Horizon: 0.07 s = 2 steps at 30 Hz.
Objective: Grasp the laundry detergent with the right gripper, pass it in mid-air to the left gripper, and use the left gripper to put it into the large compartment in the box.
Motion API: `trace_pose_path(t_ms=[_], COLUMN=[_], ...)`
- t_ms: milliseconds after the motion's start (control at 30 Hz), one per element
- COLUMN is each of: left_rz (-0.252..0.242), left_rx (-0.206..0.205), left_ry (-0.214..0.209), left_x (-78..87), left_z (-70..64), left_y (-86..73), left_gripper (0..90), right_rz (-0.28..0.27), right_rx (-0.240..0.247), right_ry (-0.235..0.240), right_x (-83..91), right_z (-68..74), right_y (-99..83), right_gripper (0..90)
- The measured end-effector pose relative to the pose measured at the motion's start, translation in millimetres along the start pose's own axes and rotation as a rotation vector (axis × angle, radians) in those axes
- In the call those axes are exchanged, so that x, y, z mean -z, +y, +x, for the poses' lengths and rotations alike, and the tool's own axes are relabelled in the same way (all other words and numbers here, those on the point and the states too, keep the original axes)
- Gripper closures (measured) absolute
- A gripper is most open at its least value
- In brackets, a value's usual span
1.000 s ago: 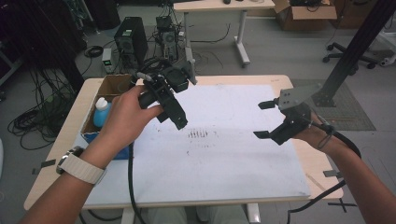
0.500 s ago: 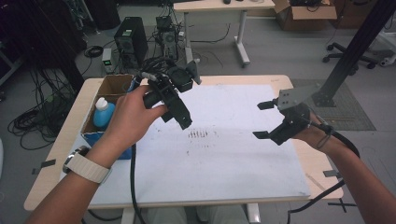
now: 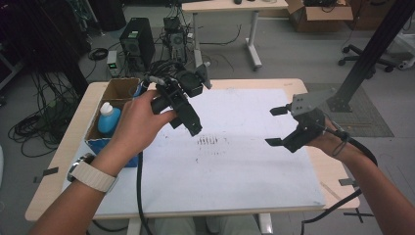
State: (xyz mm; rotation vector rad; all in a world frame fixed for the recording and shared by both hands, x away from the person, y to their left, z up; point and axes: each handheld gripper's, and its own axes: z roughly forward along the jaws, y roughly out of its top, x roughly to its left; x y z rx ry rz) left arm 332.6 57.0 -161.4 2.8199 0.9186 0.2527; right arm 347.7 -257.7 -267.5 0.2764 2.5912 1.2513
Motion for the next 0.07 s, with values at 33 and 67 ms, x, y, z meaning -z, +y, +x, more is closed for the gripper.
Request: trace_pose_path(t_ms=[33,67], left_rz=[0.0,-0.002], left_rx=[-0.001,-0.001], left_ry=[-0.001,-0.003], left_x=[0.1,0.1], left_z=[0.2,0.4], left_y=[0.1,0.0], left_gripper=[5.3,5.3], right_rz=[-0.001,-0.002], right_rx=[0.0,0.0], right_ry=[0.0,0.0], right_x=[-0.2,-0.4], right_z=[-0.1,-0.2], right_y=[-0.1,-0.1], right_gripper=[7.1,7.1])
